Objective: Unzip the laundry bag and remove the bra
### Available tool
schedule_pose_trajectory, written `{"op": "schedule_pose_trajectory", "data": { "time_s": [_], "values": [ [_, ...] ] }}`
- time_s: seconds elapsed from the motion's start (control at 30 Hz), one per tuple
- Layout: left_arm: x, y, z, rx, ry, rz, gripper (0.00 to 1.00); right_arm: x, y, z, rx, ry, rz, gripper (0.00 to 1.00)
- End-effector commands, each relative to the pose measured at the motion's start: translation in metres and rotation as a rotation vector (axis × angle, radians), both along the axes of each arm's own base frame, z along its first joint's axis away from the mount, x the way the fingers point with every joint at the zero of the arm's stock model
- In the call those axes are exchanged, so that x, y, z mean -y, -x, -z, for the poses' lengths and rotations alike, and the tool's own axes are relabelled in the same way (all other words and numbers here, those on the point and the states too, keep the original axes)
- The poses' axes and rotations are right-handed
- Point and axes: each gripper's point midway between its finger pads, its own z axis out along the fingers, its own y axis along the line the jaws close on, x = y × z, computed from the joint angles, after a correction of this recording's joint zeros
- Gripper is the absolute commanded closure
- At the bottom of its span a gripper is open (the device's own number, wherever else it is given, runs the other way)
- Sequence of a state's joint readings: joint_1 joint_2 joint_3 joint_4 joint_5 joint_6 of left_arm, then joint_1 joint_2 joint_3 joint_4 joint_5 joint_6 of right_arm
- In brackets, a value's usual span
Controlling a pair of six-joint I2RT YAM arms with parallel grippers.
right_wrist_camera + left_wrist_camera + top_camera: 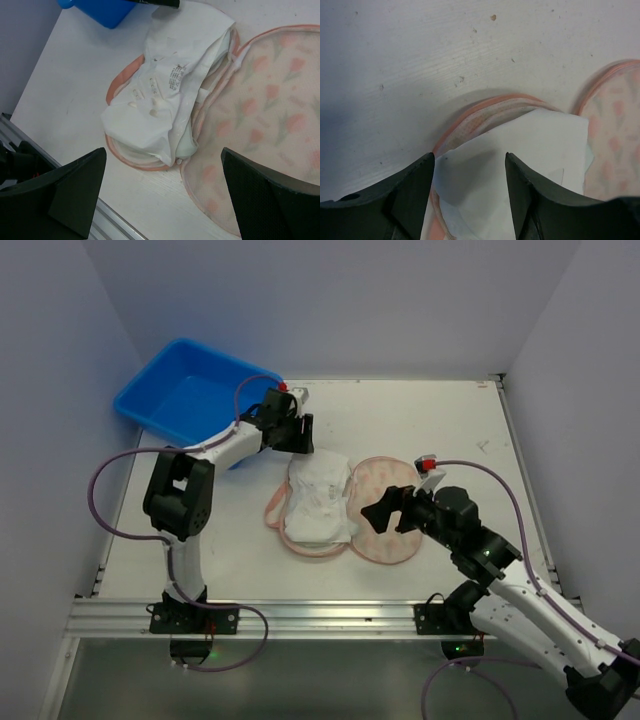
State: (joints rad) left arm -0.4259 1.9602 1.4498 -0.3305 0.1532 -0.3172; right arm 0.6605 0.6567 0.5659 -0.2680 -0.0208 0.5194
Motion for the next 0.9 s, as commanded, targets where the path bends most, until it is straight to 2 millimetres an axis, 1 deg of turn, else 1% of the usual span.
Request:
{"op": "schedule_pose_trajectory", "data": {
  "time_s": [0.0, 0.17, 0.2, 0.23, 0.3, 0.33, 0.37, 0.43, 0.53, 0.73, 0.87],
  "values": [
    [-0.001, 0.002, 0.003, -0.014, -0.012, 0.038, 0.38, -0.007, -0.008, -0.037, 0.097, -0.043, -0.021, 0.01],
    [-0.004, 0.007, 0.013, -0.052, -0.033, 0.036, 0.39, -0.01, -0.011, -0.04, 0.1, -0.042, -0.024, 0.01],
    [-0.004, 0.009, 0.012, -0.058, -0.031, 0.038, 0.39, -0.01, -0.011, -0.041, 0.103, -0.041, -0.025, 0.01],
    [-0.003, 0.013, 0.013, -0.067, -0.025, 0.039, 0.43, -0.01, -0.012, -0.042, 0.106, -0.039, -0.024, 0.01],
    [-0.001, 0.016, 0.009, -0.062, -0.01, 0.048, 0.49, -0.009, -0.014, -0.042, 0.109, -0.036, -0.016, 0.01],
    [-0.002, 0.019, 0.009, -0.068, -0.005, 0.052, 0.55, -0.009, -0.015, -0.041, 0.107, -0.033, -0.013, 0.01],
    [-0.001, 0.021, 0.008, -0.069, -0.004, 0.051, 0.59, -0.009, -0.015, -0.042, 0.108, -0.032, -0.01, 0.01],
    [0.0, 0.026, 0.009, -0.076, 0.005, 0.055, 0.64, -0.009, -0.017, -0.043, 0.115, -0.029, -0.009, 0.01],
    [0.001, 0.032, 0.009, -0.079, 0.004, 0.059, 0.67, -0.008, -0.019, -0.045, 0.124, -0.019, -0.004, 0.01],
    [0.0, 0.036, -0.007, -0.047, 0.009, 0.051, 0.69, -0.009, -0.022, -0.046, 0.127, -0.005, -0.005, 0.01],
    [0.007, 0.041, -0.017, -0.028, 0.02, 0.07, 0.73, -0.011, -0.024, -0.042, 0.119, 0.002, -0.006, 0.01]
  ]
}}
